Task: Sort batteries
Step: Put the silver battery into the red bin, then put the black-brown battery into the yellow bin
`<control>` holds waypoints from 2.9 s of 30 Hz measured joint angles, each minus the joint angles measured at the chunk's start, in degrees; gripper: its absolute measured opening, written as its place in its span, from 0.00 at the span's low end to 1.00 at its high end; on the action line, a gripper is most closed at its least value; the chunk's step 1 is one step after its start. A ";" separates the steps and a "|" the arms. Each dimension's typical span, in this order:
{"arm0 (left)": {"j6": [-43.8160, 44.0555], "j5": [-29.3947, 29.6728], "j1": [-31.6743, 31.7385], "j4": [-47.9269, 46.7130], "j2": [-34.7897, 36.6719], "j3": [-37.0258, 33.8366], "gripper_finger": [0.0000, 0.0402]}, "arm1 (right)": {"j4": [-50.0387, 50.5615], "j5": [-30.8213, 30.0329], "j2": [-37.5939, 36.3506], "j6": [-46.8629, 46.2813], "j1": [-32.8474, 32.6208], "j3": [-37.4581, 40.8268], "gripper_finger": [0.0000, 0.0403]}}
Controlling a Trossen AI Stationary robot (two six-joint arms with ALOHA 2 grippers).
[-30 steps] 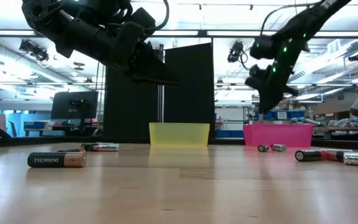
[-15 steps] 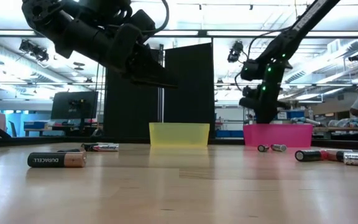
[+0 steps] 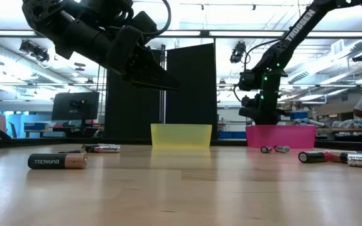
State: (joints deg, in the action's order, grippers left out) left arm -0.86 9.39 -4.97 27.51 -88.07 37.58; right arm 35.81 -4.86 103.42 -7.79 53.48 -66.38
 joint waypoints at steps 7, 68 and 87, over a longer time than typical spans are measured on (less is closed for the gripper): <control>0.02 0.00 0.00 0.00 0.00 0.00 0.41 | 0.20 -2.31 -2.53 -0.01 -0.03 -0.23 0.40; -0.15 0.05 0.00 -0.47 0.00 0.00 0.41 | -3.22 2.80 -4.68 4.99 2.61 2.95 0.02; -0.01 0.07 0.00 -4.52 2.36 0.12 0.41 | 0.49 5.09 -10.02 5.15 -1.98 2.24 0.02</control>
State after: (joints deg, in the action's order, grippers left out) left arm -0.87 9.45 -4.97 22.99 -85.71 37.71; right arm 36.29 0.22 93.40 -2.64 51.50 -64.14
